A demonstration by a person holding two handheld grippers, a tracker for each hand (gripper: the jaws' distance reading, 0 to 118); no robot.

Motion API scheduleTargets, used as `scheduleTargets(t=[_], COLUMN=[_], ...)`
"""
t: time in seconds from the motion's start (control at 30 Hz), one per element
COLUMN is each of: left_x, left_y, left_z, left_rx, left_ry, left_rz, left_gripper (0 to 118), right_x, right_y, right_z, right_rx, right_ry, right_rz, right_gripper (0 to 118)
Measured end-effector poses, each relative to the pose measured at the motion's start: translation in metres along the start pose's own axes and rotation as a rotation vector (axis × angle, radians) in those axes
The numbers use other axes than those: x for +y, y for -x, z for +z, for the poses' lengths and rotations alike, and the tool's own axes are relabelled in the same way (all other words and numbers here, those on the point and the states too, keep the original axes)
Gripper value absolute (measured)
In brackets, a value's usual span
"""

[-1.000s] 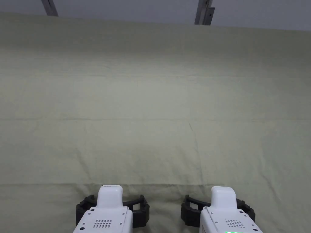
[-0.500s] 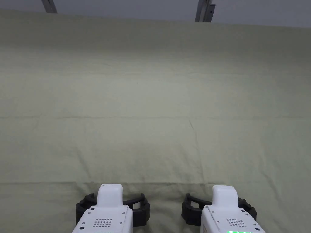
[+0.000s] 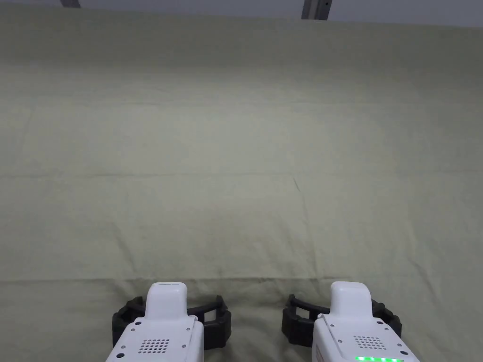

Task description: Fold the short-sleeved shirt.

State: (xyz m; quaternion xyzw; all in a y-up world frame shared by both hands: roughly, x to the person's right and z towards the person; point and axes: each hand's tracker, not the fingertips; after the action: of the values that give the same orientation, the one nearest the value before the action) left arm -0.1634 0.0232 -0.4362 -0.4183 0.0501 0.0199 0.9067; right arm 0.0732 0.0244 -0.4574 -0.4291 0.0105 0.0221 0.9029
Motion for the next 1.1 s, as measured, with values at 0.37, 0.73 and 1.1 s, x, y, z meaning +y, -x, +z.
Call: scheduleTargets(t=[0.37,0.73,1.1], left_x=[-0.0010,-0.0016,-0.0013], left_y=[0.0000,-0.0005,-0.0008], left_z=[-0.0003,-0.0015,-0.0017], left_rx=[-0.002,0.000,0.000], left_ry=[-0.005,-0.006,-0.007], left_rz=[0.001,0.000,0.001], left_gripper=[118,118,118], right_x=[-0.0018,-0.0002,-0.0010], right_y=[0.0001,0.0027,0.0023], right_z=[-0.0006,-0.0018,-0.0023], right_rx=[-0.002,-0.015,-0.013], right_ry=[-0.006,-0.002,-0.003], right_rz=[0.000,0.005,0.003], right_gripper=[118,118,118])
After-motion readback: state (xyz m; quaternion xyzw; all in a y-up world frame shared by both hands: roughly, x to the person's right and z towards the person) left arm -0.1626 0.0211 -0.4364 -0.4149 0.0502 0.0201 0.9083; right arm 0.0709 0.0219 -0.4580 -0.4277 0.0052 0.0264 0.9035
